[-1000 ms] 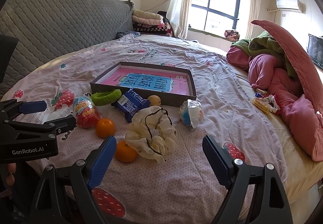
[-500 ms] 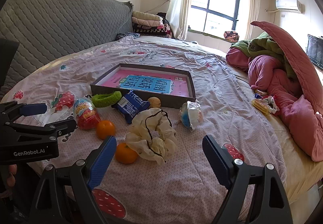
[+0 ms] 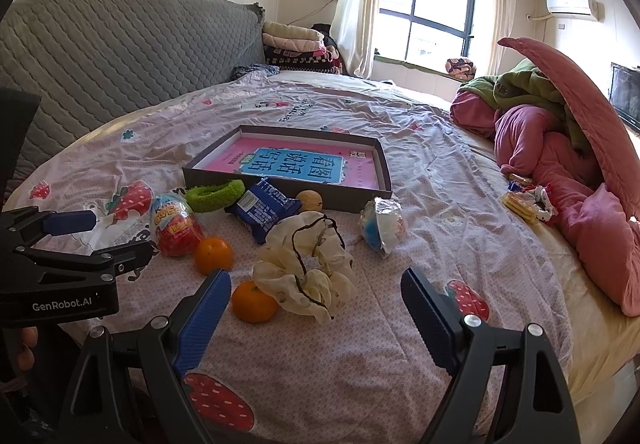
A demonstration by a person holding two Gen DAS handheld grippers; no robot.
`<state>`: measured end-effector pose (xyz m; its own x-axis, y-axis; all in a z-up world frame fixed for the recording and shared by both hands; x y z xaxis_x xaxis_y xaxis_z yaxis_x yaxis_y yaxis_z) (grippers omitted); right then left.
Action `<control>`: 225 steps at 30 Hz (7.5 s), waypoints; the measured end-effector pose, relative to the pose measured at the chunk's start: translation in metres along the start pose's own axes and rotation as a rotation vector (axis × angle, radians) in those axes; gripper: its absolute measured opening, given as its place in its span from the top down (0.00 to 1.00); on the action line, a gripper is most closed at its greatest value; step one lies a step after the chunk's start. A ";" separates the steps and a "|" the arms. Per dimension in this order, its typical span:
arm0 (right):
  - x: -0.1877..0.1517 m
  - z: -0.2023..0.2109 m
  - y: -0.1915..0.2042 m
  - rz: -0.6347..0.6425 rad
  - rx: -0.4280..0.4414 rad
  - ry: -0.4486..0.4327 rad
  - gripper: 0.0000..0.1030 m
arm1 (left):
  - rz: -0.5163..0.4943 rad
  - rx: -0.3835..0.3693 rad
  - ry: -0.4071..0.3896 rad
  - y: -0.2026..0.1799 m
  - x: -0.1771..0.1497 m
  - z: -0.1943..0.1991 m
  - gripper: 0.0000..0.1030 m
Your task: Organize objects
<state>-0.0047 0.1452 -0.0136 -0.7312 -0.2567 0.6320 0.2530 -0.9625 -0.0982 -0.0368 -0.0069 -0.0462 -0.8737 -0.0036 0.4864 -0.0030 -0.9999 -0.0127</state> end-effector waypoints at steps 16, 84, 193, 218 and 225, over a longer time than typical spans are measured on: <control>-0.016 -0.018 0.003 -0.021 0.093 0.072 0.16 | 0.015 0.005 0.060 0.019 -0.014 -0.020 0.17; 0.021 -0.128 -0.017 -0.037 0.150 0.178 0.54 | 0.128 -0.190 0.114 0.029 0.048 -0.103 0.17; 0.141 -0.189 -0.064 -0.070 0.052 0.189 0.42 | 0.082 -0.060 0.107 0.024 0.201 -0.148 0.28; 0.157 -0.135 -0.063 -0.017 0.084 -0.043 0.30 | 0.105 -0.021 0.022 0.032 0.180 -0.096 0.27; 0.155 -0.122 -0.060 0.004 0.078 -0.074 0.29 | 0.086 -0.015 -0.008 0.025 0.168 -0.076 0.27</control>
<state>-0.2106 0.1527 -0.0031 -0.6817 -0.2509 0.6872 0.3065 -0.9509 -0.0431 -0.2202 -0.0318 -0.0313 -0.8672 -0.0900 0.4897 0.0650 -0.9956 -0.0678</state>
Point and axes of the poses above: each gripper's, at about its wrist camera, not at the fingertips, and z roughly against the way its jaws point, y to its left, x to its top, the point moved 6 cm from there along -z, roughly the way its jaws point, and after that the axes turned 14 degrees about y, right-handed, at the moved point
